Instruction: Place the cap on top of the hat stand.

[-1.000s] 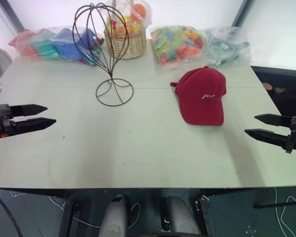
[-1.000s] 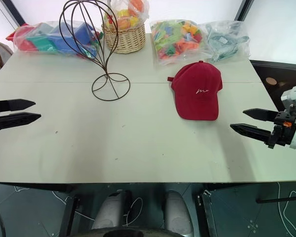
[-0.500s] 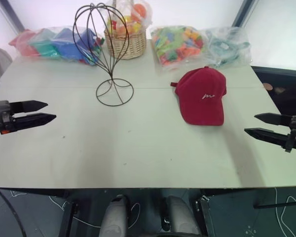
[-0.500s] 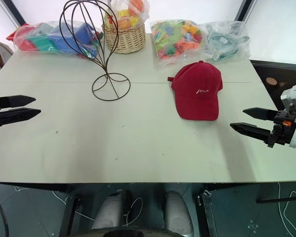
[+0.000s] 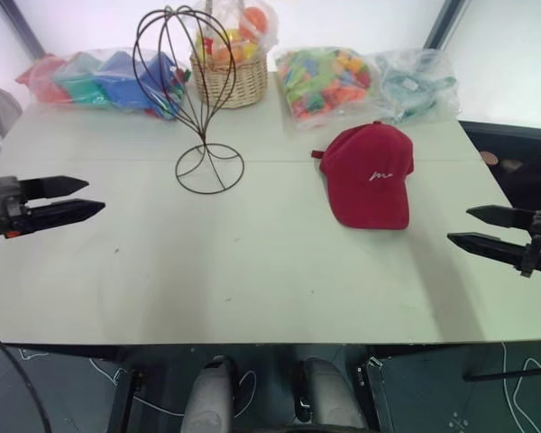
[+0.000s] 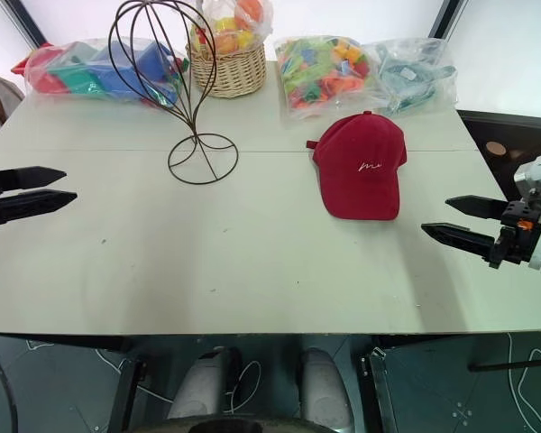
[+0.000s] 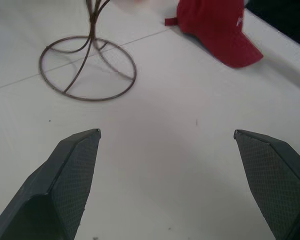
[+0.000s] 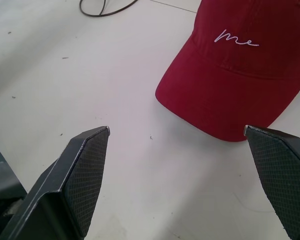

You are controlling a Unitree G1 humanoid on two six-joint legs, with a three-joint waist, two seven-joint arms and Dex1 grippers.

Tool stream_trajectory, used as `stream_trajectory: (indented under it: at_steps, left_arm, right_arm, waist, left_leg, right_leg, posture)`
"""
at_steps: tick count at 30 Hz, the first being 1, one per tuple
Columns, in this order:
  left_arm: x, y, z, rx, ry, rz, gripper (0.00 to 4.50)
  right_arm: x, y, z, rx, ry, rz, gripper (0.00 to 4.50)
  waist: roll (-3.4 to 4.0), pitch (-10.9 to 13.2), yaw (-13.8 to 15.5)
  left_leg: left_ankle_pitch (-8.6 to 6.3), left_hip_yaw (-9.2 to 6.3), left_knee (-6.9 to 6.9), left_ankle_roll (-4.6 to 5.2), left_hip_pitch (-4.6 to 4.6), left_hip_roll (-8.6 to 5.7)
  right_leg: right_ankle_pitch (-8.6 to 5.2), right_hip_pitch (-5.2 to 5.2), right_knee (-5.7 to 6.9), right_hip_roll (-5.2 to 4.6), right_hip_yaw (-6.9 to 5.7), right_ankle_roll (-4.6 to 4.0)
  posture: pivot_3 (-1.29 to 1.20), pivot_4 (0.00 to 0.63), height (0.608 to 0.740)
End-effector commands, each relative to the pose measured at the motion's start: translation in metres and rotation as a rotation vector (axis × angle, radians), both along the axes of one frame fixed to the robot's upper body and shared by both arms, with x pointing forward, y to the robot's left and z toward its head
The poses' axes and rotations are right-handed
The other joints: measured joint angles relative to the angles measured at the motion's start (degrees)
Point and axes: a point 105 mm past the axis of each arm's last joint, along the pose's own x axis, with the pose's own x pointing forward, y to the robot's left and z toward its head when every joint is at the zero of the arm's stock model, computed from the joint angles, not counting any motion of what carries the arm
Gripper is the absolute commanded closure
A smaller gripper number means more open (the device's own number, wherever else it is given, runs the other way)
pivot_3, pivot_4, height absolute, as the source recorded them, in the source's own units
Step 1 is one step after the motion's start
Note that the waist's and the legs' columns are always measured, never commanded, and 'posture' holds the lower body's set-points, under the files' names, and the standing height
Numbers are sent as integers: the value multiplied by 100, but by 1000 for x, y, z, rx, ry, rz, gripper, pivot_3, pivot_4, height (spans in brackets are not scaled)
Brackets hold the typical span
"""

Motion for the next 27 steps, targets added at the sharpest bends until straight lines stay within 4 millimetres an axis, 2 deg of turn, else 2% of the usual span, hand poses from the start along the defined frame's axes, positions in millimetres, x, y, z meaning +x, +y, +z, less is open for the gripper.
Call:
stream_trajectory:
  at_steps: [1, 5, 10, 13, 17, 19, 21, 27]
  left_arm:
    - [-2, -31, 3, -14, -3, -146, 0]
    - [-1, -54, 6, -29, 4, -254, 0]
    - [4, -63, 7, -18, 8, -308, 0]
    - [9, -64, 10, -15, 5, -316, 0]
    - [16, -66, 10, -12, 5, -331, 0]
    - [19, -67, 8, -7, 7, -338, 0]
    - [20, -67, 6, -2, 9, -343, 0]
    - [23, -66, 5, 0, 5, -340, 0]
  right_arm:
    - [6, 5, 7, -34, -64, 10, 75]
    - [16, 11, 8, -110, -129, 0, 75]
    - [34, 23, 6, -415, -356, 16, 75]
    - [36, 38, -8, -681, -501, 135, 75]
    - [36, 63, -20, -846, -705, 291, 75]
    - [36, 67, -28, -935, -793, 364, 75]
    - [39, 63, -31, -1001, -866, 384, 75]
    - [37, 26, -53, -1204, -1047, 430, 75]
  waist:
    - [0, 0, 5]
    - [-1, 0, 6]
    - [-1, 0, -21]
    - [0, 0, -4]
    - [0, 0, -1]
    - [-1, 0, -2]
    - [-1, 0, -4]
    - [-1, 0, -6]
  left_leg:
    - [0, 0, 2, 0, 0, 0]
    - [0, -3, 7, 0, -5, -1]
    - [0, -4, 6, 0, -5, -1]
    - [0, -3, 7, 0, -7, -2]
    - [0, -2, 10, 0, -10, -3]
    - [1, -4, 13, -1, -10, -3]
    - [1, -3, 13, -1, -10, -3]
    - [1, -3, 14, -2, -12, -3]
  right_leg:
    - [0, 1, 0, 0, 0, 0]
    - [0, 0, 1, 1, 0, 1]
    - [0, -3, 3, 4, 0, 1]
    - [0, -5, 3, 4, 0, 2]
    - [0, -6, 2, 2, 0, 3]
    - [0, -5, 3, 3, -1, 3]
    - [0, -5, 2, 3, -1, 3]
    - [-1, -6, 2, 1, 0, 2]
  posture:
    - [0, 150, 740]
    - [0, 150, 740]
    - [0, 150, 740]
    - [0, 150, 740]
    - [0, 150, 740]
    - [0, 150, 740]
    - [0, 150, 740]
    - [0, 150, 740]
